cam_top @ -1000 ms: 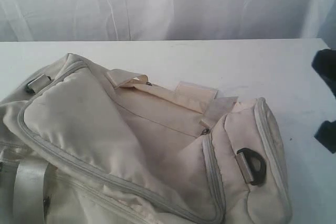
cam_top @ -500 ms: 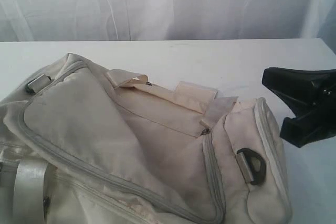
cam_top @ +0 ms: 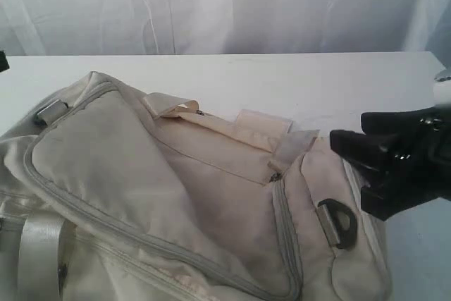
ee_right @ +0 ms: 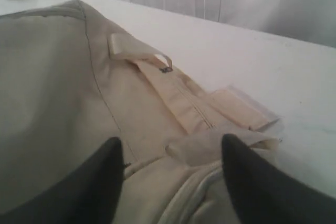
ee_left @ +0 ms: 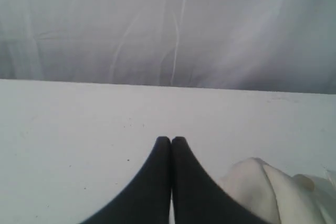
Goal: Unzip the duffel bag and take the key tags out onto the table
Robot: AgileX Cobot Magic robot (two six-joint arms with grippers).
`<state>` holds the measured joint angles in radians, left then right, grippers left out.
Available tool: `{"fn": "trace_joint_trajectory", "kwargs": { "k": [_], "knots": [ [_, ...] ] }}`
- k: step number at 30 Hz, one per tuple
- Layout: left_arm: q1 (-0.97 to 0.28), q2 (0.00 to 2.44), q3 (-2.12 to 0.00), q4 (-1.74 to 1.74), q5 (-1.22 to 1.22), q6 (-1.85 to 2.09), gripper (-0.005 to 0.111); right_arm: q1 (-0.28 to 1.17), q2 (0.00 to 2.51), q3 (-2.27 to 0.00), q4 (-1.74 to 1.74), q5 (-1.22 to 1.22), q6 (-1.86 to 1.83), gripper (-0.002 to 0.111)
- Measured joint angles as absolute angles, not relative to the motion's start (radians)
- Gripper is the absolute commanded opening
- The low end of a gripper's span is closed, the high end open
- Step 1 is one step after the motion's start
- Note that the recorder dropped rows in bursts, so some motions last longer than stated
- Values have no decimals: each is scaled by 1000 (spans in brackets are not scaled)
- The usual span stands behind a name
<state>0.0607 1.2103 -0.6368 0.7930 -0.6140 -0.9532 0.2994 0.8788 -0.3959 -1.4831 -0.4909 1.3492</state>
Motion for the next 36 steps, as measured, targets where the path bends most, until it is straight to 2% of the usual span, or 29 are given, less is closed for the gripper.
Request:
{"fn": "trace_joint_trajectory", "kwargs": {
  "k": [2, 6, 9, 13, 17, 21, 24, 27, 30, 34, 36],
  "knots": [
    [61, 1247, -694, 883, -616, -1029, 19, 299, 908, -396, -1484, -491, 1349, 77],
    [61, 1306, -792, 1043, -631, -1177, 52, 299, 950, -396, -1482, -491, 1394, 76],
    [54, 1346, -856, 1140, -643, -1292, 63, 299, 975, -396, -1482, -489, 1508, 75],
    [4, 1414, -918, 1277, -643, -1410, 63, 299, 1015, -396, -1482, -508, 1633, 70],
    [-93, 1489, -954, 1369, -637, -1451, 63, 299, 1059, -396, -1479, -532, 1669, 70],
    [-189, 1566, -978, 1424, -497, -1453, 63, 299, 1100, -396, -1477, -540, 1682, 70],
    [-218, 1620, -1000, 1434, -394, -1453, 63, 299, 1130, -396, -1473, -544, 1702, 66],
    [-229, 1665, -1021, 1434, -371, -1455, 63, 299, 1145, -396, -1466, -545, 1720, 58],
    [-230, 1699, -1032, 1434, -362, -1455, 63, 299, 1150, -396, -1464, -558, 1726, 45],
    [-230, 1718, -1032, 1445, -344, -1455, 63, 299, 1152, -396, -1464, -572, 1726, 18],
    [-231, 1720, -1033, 1452, -329, -1457, 63, 299, 1152, -396, -1464, -573, 1726, 9]
  ]
}}
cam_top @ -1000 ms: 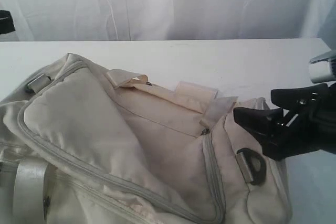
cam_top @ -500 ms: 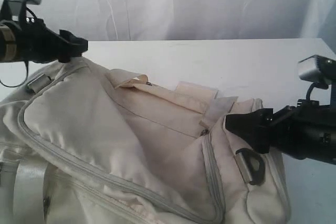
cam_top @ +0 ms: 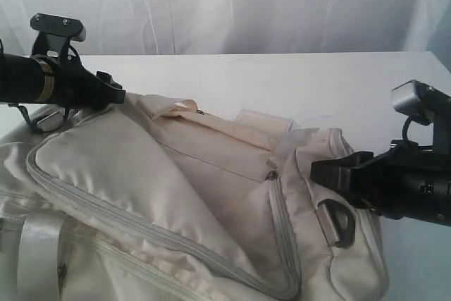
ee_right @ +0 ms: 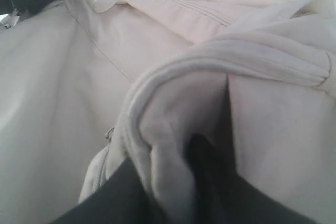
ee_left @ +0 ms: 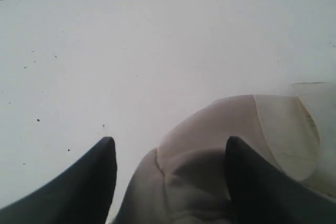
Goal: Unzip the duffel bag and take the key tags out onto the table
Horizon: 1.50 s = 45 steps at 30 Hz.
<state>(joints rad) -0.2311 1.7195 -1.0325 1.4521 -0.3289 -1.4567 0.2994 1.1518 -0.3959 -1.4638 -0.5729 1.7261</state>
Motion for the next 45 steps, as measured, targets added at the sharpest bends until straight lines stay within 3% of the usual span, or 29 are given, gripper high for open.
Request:
{"fn": "trace_joint_trajectory", "kwargs": {
  "k": [3, 14, 32, 36, 42, 45],
  "knots": [
    [-231, 1711, -1034, 1458, -307, -1449, 63, 299, 1154, -396, -1464, -573, 1724, 0],
    [-233, 1541, -1034, 1461, -127, -1461, 63, 299, 1156, -423, -1475, -557, 1691, 0],
    [-233, 1547, -937, 1556, -357, -1678, 62, 299, 1158, -427, -1478, -580, 1691, 0],
    [-233, 1581, -937, 1609, -392, -1714, 48, 299, 1158, -427, -1478, -591, 1689, 0],
    [-231, 1608, -937, 1641, -399, -1723, 2, 299, 1158, -432, -1478, -606, 1689, 0],
    [-231, 1607, -937, 1644, -397, -1709, 0, 299, 1158, -432, -1469, -606, 1689, 0]
  ]
}}
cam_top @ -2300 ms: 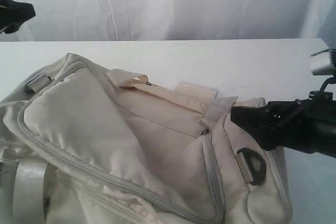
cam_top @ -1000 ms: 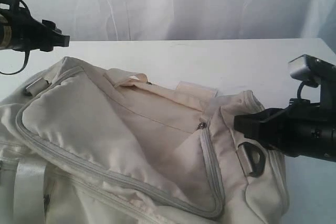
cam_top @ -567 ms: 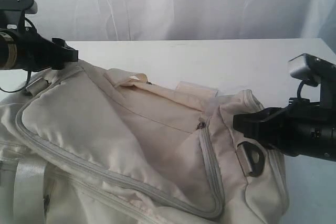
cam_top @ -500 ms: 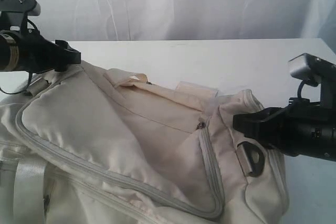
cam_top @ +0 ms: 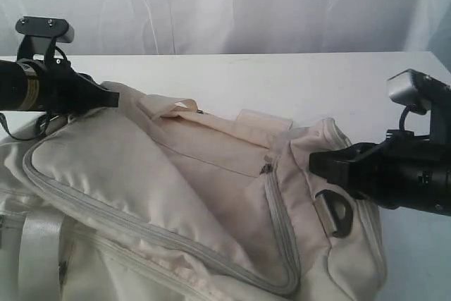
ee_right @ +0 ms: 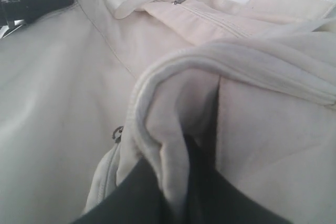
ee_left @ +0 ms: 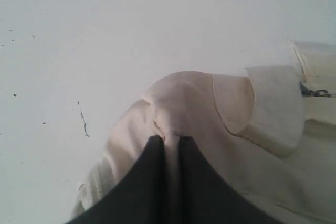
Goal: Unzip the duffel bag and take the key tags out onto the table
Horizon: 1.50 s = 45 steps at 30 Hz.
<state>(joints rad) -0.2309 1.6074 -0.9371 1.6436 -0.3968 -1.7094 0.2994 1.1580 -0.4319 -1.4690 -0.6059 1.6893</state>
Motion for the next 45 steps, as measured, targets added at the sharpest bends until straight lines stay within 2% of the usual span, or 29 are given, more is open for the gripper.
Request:
{"fn": "trace_joint_trajectory", "kwargs": {
  "k": [7, 18, 33, 45],
  "knots": [
    [-233, 1592, -937, 1625, -330, -1695, 0, 301, 1158, -436, -1424, -551, 1689, 0],
    [-234, 1482, -939, 1502, -171, -1692, 0, 303, 1173, -520, -1045, -397, 1524, 0],
    [-247, 1433, -941, 1481, -17, -1689, 0, 308, 1293, -605, -933, -336, 1497, 0],
    [-246, 1433, -1017, 1487, 5, -1656, 0, 309, 1348, -695, -928, -321, 1494, 0]
  ]
}}
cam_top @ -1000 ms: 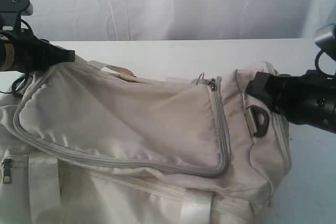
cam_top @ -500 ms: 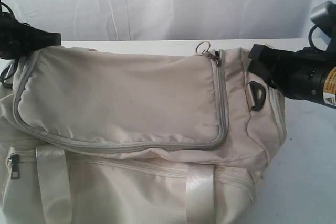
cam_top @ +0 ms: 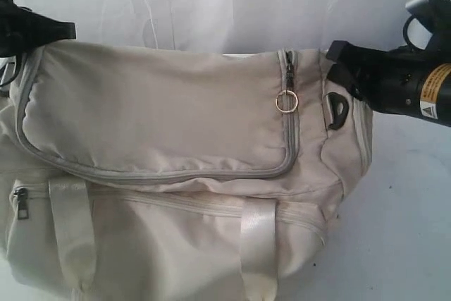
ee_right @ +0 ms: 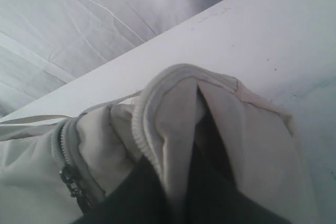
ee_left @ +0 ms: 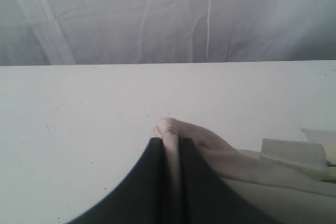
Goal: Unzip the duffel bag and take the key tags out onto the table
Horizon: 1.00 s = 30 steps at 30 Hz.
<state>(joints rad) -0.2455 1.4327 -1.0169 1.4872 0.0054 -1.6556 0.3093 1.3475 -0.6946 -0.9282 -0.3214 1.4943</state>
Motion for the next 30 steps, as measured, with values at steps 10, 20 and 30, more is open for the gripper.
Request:
{"fn": "trace_joint_trajectory", "kwargs": {
  "k": [10, 20, 30],
  "knots": [
    [-235, 1480, -1035, 1501, -46, -1633, 1, 309, 1348, -705, -979, -295, 1494, 0],
    [-225, 1491, -1052, 1556, -39, -1620, 62, 309, 1348, -705, -990, -288, 1492, 0],
    [-275, 1480, -1055, 1637, -738, -1518, 60, 309, 1348, -705, -1021, -306, 1492, 0]
  ]
}}
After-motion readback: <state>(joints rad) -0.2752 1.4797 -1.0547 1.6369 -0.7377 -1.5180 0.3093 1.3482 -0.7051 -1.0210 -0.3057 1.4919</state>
